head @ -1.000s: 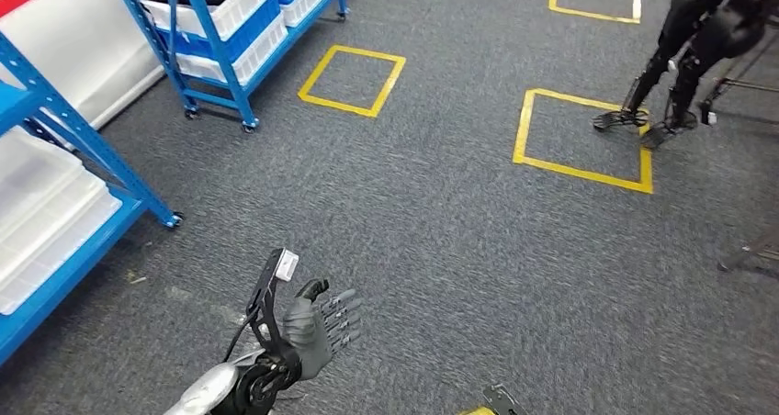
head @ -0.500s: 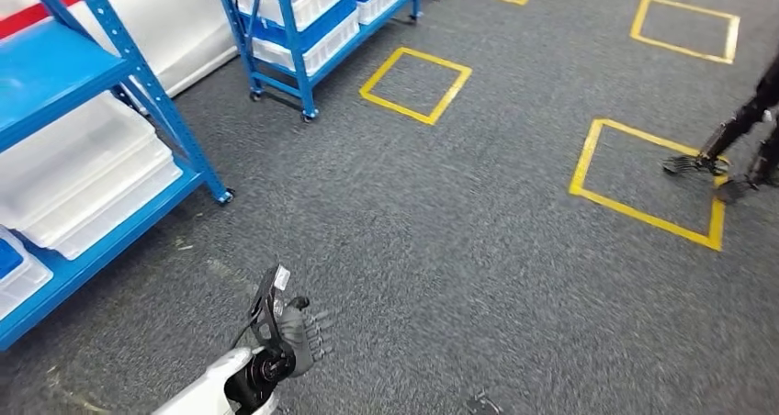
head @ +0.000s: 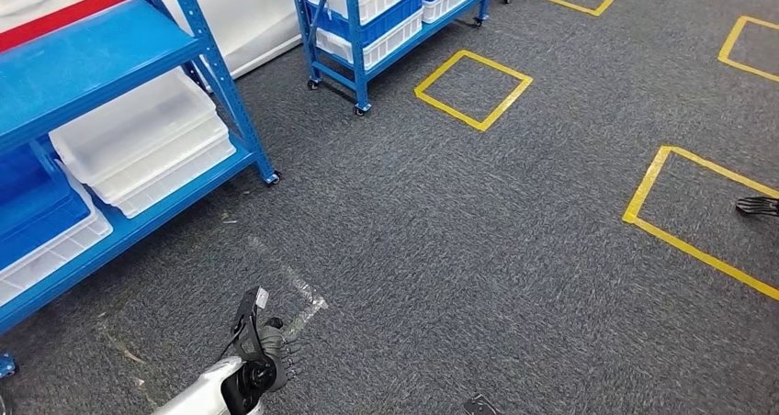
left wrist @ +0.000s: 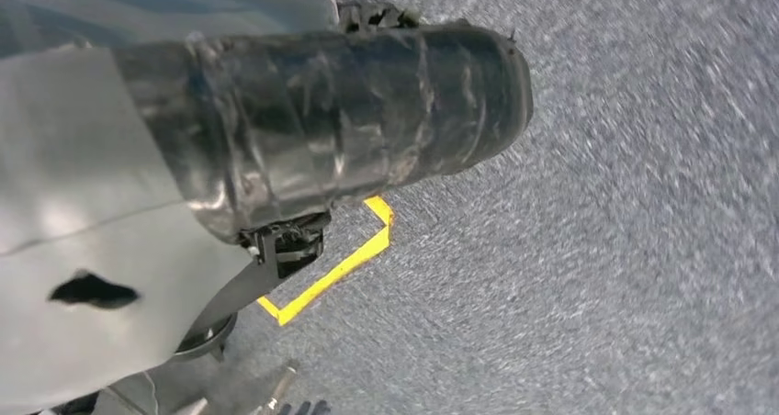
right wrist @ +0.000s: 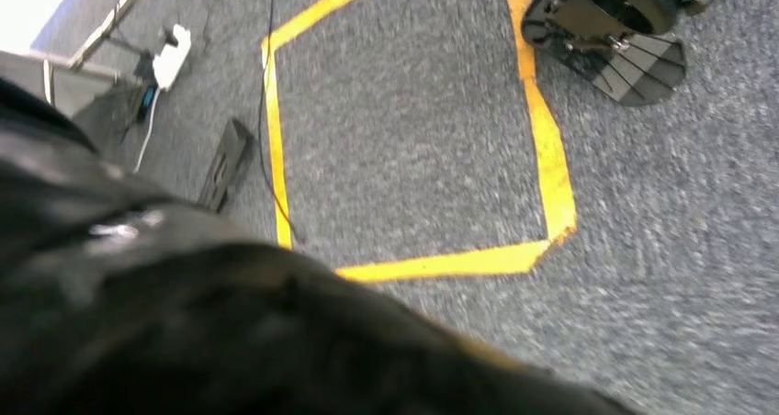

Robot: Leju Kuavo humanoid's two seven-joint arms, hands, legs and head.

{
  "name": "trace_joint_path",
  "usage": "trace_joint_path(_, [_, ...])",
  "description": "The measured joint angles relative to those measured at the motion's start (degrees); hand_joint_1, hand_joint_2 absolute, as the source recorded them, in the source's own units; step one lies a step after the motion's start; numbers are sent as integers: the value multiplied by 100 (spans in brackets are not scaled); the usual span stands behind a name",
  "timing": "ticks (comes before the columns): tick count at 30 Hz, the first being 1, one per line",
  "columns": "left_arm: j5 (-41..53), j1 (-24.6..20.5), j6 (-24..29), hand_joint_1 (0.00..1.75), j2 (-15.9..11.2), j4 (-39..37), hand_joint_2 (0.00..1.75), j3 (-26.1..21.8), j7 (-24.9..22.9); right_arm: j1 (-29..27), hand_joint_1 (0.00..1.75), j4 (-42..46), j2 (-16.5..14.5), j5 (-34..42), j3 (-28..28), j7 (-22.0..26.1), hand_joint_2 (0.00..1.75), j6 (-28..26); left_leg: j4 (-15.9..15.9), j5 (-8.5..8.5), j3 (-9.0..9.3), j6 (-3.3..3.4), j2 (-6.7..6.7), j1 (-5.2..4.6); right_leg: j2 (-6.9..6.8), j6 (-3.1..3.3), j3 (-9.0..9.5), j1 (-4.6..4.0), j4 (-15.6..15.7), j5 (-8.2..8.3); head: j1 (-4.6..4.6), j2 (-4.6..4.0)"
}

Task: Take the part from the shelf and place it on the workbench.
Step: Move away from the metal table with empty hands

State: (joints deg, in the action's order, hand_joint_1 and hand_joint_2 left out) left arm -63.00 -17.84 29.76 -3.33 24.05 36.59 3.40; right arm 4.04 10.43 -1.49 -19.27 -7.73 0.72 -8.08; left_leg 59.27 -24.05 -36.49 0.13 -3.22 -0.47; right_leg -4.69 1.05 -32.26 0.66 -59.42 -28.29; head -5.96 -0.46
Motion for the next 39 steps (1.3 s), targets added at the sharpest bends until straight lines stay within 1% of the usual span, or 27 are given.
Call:
trace_joint_path(1, [-24, -5, -36, 0, -2, -75, 0, 0, -19, 4, 0, 0, -4, -26, -22, 0, 0, 10, -114, -5, 58, 29, -50, -33, -52, -26, 19, -10, 7, -18, 2, 0])
trace_joint_path(3, [-54, 13, -108, 0, -24, -197, 0, 0, -57, 10, 0, 3, -27, -79, -74, 4, 0, 21, -157, -3, 74, 78, 68, -32, -142, -83, 52, -19, 30, -46, 3, 0])
trace_joint_path(4, [-64, 26, -142, 0, -36, -249, 0, 0, -68, 14, 0, 5, -39, -106, -100, 9, 0, 20, -195, 10, 98, 104, 130, -15, -97, -112, 54, -18, 1, -84, 12, 0])
trace_joint_path(5, [-73, 28, -168, 0, -49, -296, 0, 0, -74, 19, 0, 9, -50, -127, -123, 15, 0, 13, -233, 27, 126, 138, 188, 6, 10, -134, 12, -16, -116, -171, 27, 0])
trace_joint_path(7, [-79, 7, -208, 0, -65, -380, 0, 0, -87, 17, 0, 13, -58, -149, -175, 21, 0, 1, -276, 42, 163, 193, 299, 28, 300, -155, -252, -5, -702, -483, 62, 0])
trace_joint_path(8, [-79, -8, -220, 0, -70, -423, 0, 0, -93, 5, 0, 13, -60, -150, -204, 21, 0, -3, -272, 40, 165, 211, 366, 30, 381, -158, -448, -1, -1088, -645, 70, 0])
trace_joint_path(9, [-78, -14, -228, 0, -73, -464, 0, 0, -104, -11, 0, 12, -61, -149, -232, 20, 0, -2, -266, 34, 166, 217, 445, 30, 416, -164, -619, 3, -1397, -733, 73, 0])
trace_joint_path(10, [-74, -13, -236, 0, -73, -501, 0, 0, -127, -24, 0, 11, -61, -148, -255, 14, 0, 5, -252, 26, 166, 214, 532, 32, 429, -172, -716, 8, -1527, -709, 73, 0])
trace_joint_path(11, [-67, -9, -243, 0, -72, -534, 0, 0, -154, -29, 0, 11, -61, -142, -275, 8, 0, 18, -231, 14, 166, 204, 622, 39, 439, -180, -718, 17, -1449, -580, 75, 0])
trace_joint_path(12, [-56, -6, -246, 0, -72, -566, 0, 0, -188, -25, 0, 11, -61, -131, -294, 1, 0, 39, -198, -7, 166, 186, 708, 49, 463, -189, -617, 33, -1161, -362, 75, 0])
trace_joint_path(14, [-22, -11, -246, 0, -71, -628, 0, 0, -236, -12, 0, 11, -60, -91, -335, -4, 0, 83, -88, -69, 136, 123, 858, 59, 661, -204, -338, 81, -471, -28, 82, 0])
trace_joint_path(15, [-4, -15, -242, 0, -69, -656, 0, 0, -249, -9, 0, 10, -60, -64, -353, -2, 0, 96, -40, -92, 110, 88, 920, 60, 744, -200, -245, 94, -260, 40, 85, 0])
trace_joint_path(16, [16, -18, -226, 0, -65, -682, 0, 0, -257, -8, 0, 10, -60, -36, -367, 5, 0, 103, -10, -104, 82, 54, 971, 60, 801, -186, -206, 94, -181, 35, 90, 0])
trace_joint_path(18, [50, -20, -164, 0, -55, -731, 0, 0, -267, -4, 0, 11, -57, 8, -386, 25, 0, 125, -11, -92, 52, -1, 1065, 74, 724, -124, -194, 74, -175, 36, 91, 0])
trace_joint_path(19, [61, -20, -123, 0, -48, -753, 0, 0, -269, 5, 0, 13, -51, 23, -393, 39, 0, 147, 7, -103, 35, -23, 1026, 77, 679, -87, -181, 74, -158, 45, 92, 0])
trace_joint_path(21, [55, -42, -63, 0, -25, -783, 0, 0, -263, 27, 0, 15, -36, 48, -398, 61, 0, 185, 292, -252, -105, -70, 749, 70, 576, -17, -145, 80, -114, 59, 56, 0])
trace_joint_path(22, [39, -60, -51, 0, -6, -790, 0, 0, -257, 32, 0, 15, -26, 48, -399, 52, 0, 194, 599, -393, -258, -91, 569, 69, 525, 9, -127, 68, -103, 54, 40, 0])
trace_joint_path(23, [18, -77, -50, 0, 11, -797, 0, 0, -252, 30, 0, 15, -15, 35, -404, 21, 0, 196, 972, -542, -449, -111, 456, 75, 468, 26, -115, 55, -99, 45, 23, 0])
trace_joint_path(24, [-5, -82, -57, 0, 25, -807, 0, 0, -253, 24, 0, 14, -3, 7, -412, -34, 0, 195, 1308, -648, -630, -121, 409, 86, 415, 37, -105, 45, -99, 32, 23, 0])
trace_joint_path(25, [-26, -71, -66, 0, 35, -821, 0, 0, -264, 20, 0, 13, 12, -26, -433, -116, 0, 188, 1499, -669, -740, -123, 391, 94, 374, 42, -93, 41, -100, 19, 22, 0])
trace_joint_path(26, [-43, -49, -73, 0, 40, -838, 0, 0, -273, 19, 0, 13, 26, -49, -459, -196, 0, 167, 1490, -593, -749, -118, 383, 98, 341, 42, -77, 40, -100, 4, 21, 0])
trace_joint_path(27, [-61, -28, -73, 0, 42, -854, 0, 0, -276, 20, 0, 13, 35, -54, -482, -260, 0, 132, 1266, -428, -644, -104, 376, 99, 321, 38, -55, 39, -100, -12, 20, 0])
trace_joint_path(28, [-79, -14, -68, 0, 40, -868, 0, 0, -269, 21, 0, 13, 41, -43, -500, -301, 0, 90, 890, -225, -460, -80, 355, 95, 307, 31, -30, 39, -98, -30, 19, 0])
trace_joint_path(30, [-123, -16, -56, 0, 33, -892, 0, 0, -220, 26, 0, 14, 44, -12, -510, -313, 0, 13, 214, -11, -110, -25, 283, 49, 285, -4, 0, 26, -94, -63, 22, 0])
trace_joint_path(31, [-145, -20, -51, 0, 29, -902, 0, 0, -199, 28, 0, 14, 44, -2, -514, -311, 0, -4, 36, 3, -21, -2, 256, 21, 274, -30, 6, 21, -84, -71, 26, 0])
trace_joint_path(34, [-180, -9, -45, 0, 8, -926, 0, 0, -180, 29, 0, 13, 44, 11, -535, -310, 0, -8, -65, -29, 16, 45, 273, -14, 233, -113, 40, 22, -13, -69, 28, 0])
trace_joint_path(39, [-182, -4, -43, 0, -3, -935, 0, 0, -180, 33, 0, 15, 44, 16, -543, -311, 0, -5, -125, -13, 52, 77, 287, 8, 227, -151, 59, 18, 9, -80, 28, 0])
